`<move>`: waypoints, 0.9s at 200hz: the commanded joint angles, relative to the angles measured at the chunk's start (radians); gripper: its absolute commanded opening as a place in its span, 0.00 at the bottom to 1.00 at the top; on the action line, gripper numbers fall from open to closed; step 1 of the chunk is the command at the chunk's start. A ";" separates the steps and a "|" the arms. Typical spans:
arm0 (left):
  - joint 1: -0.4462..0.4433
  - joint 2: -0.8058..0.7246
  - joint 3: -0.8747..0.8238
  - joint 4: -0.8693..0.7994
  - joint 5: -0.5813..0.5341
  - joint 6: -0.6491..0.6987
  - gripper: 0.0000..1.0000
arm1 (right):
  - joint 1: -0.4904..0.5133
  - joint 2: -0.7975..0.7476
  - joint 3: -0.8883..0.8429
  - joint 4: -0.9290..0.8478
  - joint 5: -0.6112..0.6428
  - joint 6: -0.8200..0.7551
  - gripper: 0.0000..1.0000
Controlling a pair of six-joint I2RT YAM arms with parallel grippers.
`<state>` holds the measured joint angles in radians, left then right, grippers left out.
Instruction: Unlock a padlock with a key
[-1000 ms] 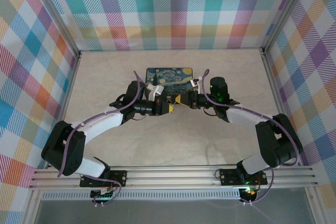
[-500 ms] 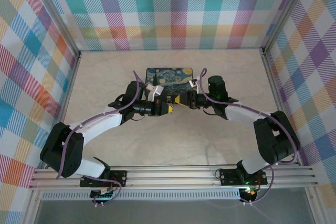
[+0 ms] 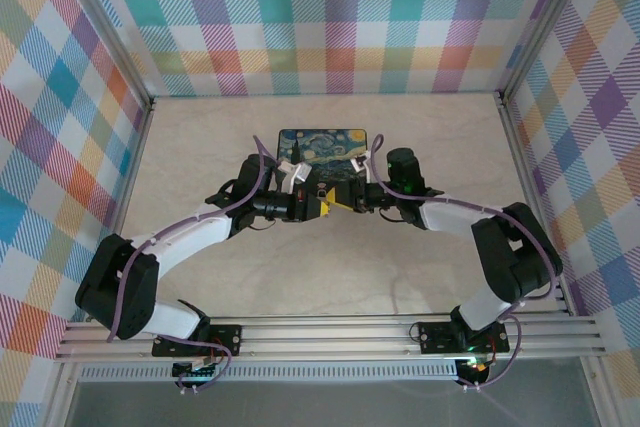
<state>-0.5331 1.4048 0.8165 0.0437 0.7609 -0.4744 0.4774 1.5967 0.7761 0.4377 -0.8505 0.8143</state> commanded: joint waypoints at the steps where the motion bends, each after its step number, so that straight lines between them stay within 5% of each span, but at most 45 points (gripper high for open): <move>1: 0.010 -0.040 0.030 -0.010 0.024 0.026 0.00 | 0.004 0.008 0.008 0.081 -0.029 0.030 0.23; 34: 0.011 -0.047 0.022 -0.013 0.017 0.028 0.00 | 0.004 0.003 -0.016 0.134 -0.041 0.058 0.07; 99: 0.012 -0.050 0.012 -0.009 0.004 0.022 0.02 | 0.003 -0.020 -0.023 0.155 -0.044 0.070 0.00; 112: 0.012 -0.050 0.014 -0.020 0.003 0.026 0.09 | 0.004 -0.025 -0.017 0.137 -0.042 0.058 0.00; 133: 0.015 -0.053 0.024 -0.061 -0.005 0.048 0.36 | 0.004 -0.043 0.016 0.020 -0.045 -0.022 0.00; 180: 0.036 -0.073 0.073 -0.183 -0.001 0.124 0.51 | 0.005 -0.072 0.135 -0.363 -0.040 -0.313 0.00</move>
<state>-0.5175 1.3727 0.8406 -0.0639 0.7578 -0.4118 0.4774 1.5581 0.8459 0.2806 -0.8730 0.6868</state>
